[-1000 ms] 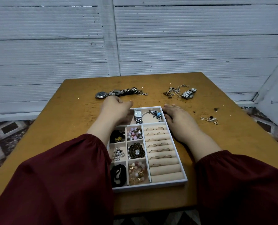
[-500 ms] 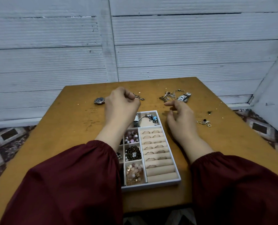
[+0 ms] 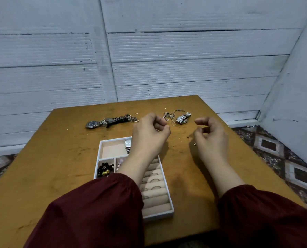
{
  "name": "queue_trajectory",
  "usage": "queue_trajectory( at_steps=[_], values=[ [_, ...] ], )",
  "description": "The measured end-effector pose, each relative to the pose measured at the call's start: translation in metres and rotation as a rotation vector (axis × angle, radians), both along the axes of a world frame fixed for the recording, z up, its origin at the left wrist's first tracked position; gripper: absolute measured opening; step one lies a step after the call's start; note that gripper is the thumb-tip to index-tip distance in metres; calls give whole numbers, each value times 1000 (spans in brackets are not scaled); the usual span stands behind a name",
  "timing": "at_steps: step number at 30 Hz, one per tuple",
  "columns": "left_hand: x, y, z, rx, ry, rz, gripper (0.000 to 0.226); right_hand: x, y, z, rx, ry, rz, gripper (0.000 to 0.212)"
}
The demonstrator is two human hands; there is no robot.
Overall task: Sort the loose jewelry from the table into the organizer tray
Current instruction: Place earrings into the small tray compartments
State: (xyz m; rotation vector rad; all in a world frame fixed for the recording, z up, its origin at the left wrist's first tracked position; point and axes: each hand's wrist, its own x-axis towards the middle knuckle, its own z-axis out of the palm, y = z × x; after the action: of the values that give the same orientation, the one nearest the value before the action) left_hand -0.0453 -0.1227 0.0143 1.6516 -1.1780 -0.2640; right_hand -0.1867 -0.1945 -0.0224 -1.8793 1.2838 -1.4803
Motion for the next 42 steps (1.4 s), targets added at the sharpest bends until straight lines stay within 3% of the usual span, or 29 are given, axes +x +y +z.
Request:
queue_trajectory(
  at_steps=[5, 15, 23, 27, 33, 42],
  values=[
    [9, -23, 5, 103, -89, 37, 11, 0, -23, 5, 49, 105, 17, 21],
    [52, -87, 18, 376, -357, -35, 14, 30, -71, 21, 80, 730, 81, 22],
    [61, -122, -4, 568, -518, -85, 26, 41, -81, 5, 18, 791, 41, 22],
    [59, -128, -13, 599, -579, -104, 30, 45, -84, -3, 42, 922, 70, 30],
    [60, -134, -21, 605, -623, -66, 24, 51, -90, -3, 45, 1011, 82, 25],
    [72, -134, -20, 616, -629, -72, 12, 51, -90, 2, 20, 961, 64, 20]
  ],
)
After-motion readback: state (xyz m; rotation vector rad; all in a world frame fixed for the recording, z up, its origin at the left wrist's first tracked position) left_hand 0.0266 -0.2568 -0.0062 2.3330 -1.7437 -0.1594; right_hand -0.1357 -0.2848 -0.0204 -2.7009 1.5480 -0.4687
